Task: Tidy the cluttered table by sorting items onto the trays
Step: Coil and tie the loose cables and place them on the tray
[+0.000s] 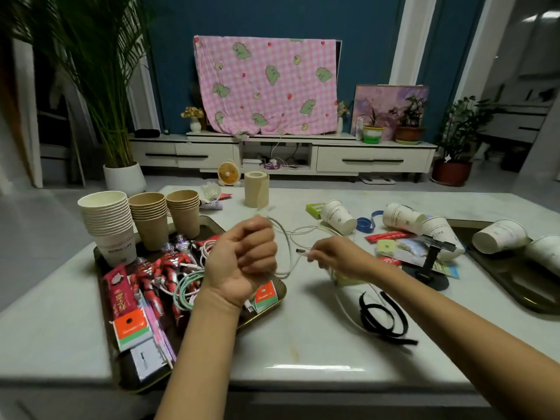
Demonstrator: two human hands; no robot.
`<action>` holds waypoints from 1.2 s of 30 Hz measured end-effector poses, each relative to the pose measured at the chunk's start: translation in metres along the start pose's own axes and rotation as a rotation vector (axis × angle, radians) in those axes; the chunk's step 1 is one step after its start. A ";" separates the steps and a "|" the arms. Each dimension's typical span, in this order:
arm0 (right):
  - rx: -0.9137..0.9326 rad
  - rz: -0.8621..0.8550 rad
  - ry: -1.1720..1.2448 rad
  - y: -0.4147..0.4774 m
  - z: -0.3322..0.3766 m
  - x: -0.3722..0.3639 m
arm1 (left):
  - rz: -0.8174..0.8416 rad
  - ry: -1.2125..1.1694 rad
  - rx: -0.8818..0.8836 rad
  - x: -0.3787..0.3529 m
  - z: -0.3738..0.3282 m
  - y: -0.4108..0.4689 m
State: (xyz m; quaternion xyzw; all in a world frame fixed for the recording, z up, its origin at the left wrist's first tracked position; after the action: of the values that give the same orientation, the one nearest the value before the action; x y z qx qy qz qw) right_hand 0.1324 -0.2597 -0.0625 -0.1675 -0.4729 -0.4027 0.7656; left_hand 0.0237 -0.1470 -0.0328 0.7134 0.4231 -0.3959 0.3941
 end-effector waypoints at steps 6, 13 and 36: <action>0.054 -0.408 0.046 0.023 0.029 0.039 | -0.370 0.616 0.027 0.019 0.018 0.014; 0.385 -0.468 -0.114 -0.007 0.091 0.018 | -0.650 0.482 -0.321 0.044 0.003 0.017; 0.099 -0.141 0.177 -0.015 0.006 -0.023 | -0.439 -0.008 -0.547 0.037 -0.035 -0.008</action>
State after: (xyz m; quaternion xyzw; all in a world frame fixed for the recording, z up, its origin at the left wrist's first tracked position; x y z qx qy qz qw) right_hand 0.1118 -0.2545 -0.0810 -0.0597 -0.4331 -0.4450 0.7816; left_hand 0.0364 -0.1026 -0.0549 0.4716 0.6552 -0.3461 0.4779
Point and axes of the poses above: each hand's wrist, its own y-axis towards the middle knuckle, its own x-axis out of the back of the hand, z = x × y, the point moved 6 cm from there along y, towards the middle knuckle, and after that the axes turned 2 degrees about -x, right-handed, at the moved point
